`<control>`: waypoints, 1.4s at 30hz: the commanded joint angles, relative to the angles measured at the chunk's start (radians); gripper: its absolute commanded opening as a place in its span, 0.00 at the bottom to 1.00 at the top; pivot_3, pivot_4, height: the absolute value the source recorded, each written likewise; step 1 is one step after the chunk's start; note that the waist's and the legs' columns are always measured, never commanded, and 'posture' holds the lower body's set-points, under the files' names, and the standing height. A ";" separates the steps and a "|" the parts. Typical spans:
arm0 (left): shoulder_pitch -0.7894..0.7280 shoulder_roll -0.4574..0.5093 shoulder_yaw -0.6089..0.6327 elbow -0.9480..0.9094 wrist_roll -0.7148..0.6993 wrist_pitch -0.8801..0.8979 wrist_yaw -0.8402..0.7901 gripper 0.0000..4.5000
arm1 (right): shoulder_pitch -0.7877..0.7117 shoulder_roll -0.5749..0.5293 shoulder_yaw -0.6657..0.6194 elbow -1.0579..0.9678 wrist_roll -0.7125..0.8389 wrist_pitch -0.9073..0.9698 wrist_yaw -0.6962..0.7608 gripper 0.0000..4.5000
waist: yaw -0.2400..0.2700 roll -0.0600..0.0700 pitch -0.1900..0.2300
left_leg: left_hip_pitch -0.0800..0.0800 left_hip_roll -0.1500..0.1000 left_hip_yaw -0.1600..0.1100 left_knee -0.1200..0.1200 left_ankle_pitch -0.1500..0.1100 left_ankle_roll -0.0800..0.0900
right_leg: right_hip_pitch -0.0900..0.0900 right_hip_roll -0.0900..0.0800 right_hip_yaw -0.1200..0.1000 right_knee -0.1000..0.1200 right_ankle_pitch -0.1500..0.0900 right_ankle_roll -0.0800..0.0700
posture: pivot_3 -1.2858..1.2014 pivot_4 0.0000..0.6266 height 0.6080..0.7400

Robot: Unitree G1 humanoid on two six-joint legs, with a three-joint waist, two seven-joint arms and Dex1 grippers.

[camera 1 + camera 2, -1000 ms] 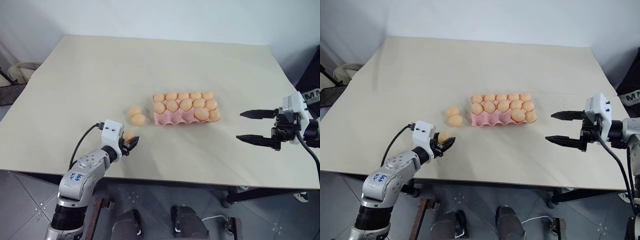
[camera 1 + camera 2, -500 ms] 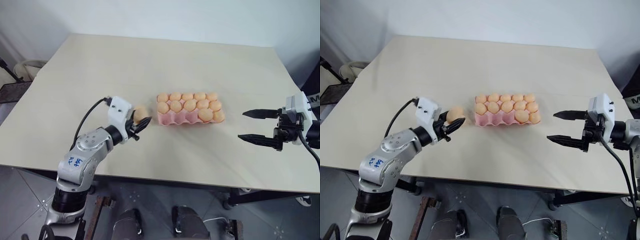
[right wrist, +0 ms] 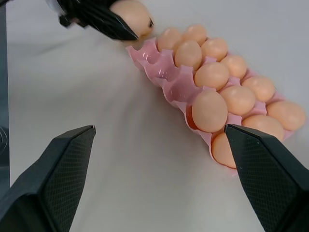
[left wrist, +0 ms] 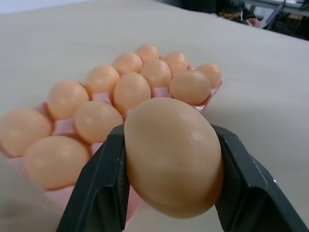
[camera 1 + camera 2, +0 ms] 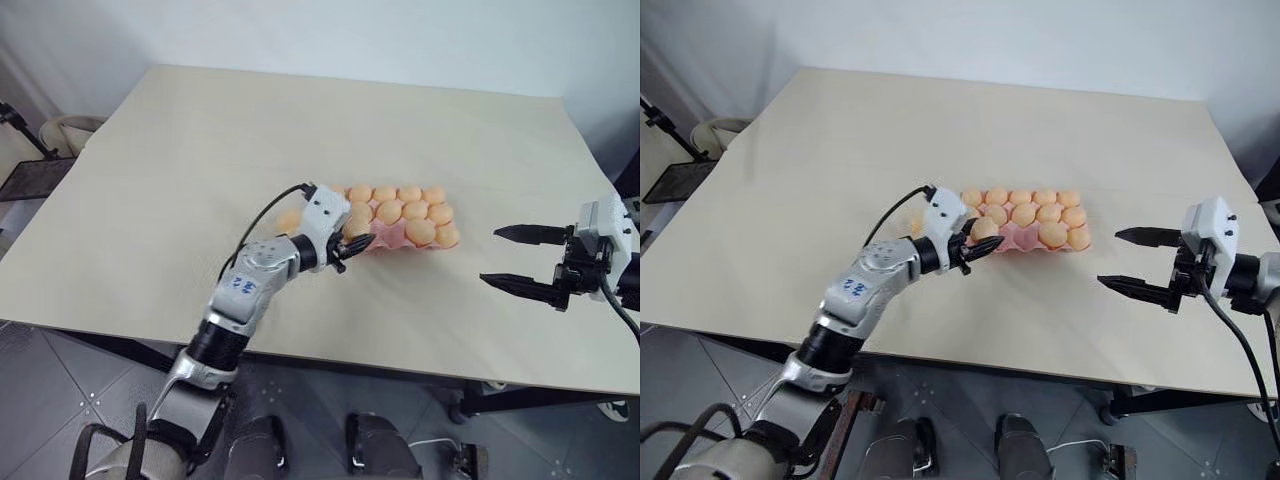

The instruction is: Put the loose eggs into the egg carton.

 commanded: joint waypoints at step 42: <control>-0.151 -0.162 0.055 0.151 0.152 -0.208 -0.026 0.99 | 0.073 -0.024 -0.087 -0.077 0.053 0.005 -0.057 1.00 | -0.001 0.003 0.002 | -0.003 0.000 0.001 -0.001 -0.002 0.002 | 0.000 0.002 -0.001 -0.007 0.008 0.015 | 0.52 0.24 1.00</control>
